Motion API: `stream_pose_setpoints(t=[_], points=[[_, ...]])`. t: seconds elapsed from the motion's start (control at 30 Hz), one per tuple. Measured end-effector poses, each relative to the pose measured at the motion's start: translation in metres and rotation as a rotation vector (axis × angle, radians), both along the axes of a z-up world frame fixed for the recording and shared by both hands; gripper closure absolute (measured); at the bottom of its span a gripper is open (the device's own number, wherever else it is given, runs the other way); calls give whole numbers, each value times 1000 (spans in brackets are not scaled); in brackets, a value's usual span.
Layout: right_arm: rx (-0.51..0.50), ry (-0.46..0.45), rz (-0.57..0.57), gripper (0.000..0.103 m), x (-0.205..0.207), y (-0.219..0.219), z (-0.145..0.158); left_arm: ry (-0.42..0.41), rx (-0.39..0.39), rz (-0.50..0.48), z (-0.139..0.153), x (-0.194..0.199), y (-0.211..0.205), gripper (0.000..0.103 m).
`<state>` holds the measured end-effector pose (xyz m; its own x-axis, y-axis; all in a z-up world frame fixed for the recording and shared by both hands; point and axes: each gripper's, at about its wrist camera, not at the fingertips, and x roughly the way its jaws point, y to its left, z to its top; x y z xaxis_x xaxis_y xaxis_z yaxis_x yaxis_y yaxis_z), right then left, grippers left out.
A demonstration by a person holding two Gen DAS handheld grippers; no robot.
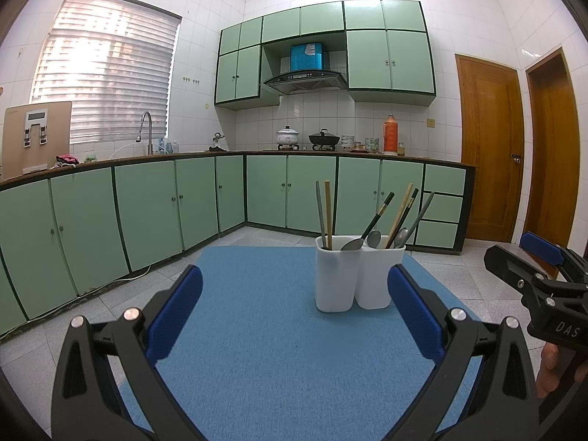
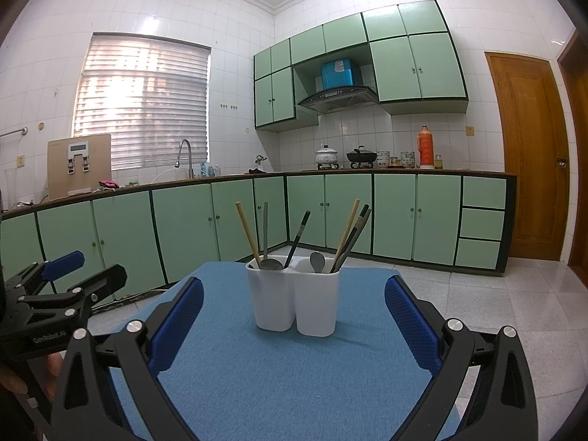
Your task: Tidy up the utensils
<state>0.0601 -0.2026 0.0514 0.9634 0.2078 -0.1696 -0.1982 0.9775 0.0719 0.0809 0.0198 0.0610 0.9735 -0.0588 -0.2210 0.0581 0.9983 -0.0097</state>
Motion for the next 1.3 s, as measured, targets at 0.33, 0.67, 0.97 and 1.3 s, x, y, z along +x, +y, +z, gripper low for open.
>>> stream_pose_setpoints(t=[0.33, 0.67, 0.97, 1.3], points=[[0, 0, 0, 6, 0, 0, 0, 5, -5, 1, -2, -1, 5, 5], [-1, 1, 2, 6, 0, 1, -1, 3, -7, 12, -3, -2, 9, 5], [-2, 3, 2, 6, 0, 2, -2, 9, -2, 16, -2, 0, 9, 5], [0, 5, 3, 6, 1, 2, -4, 12, -2, 14, -2, 0, 8, 5]])
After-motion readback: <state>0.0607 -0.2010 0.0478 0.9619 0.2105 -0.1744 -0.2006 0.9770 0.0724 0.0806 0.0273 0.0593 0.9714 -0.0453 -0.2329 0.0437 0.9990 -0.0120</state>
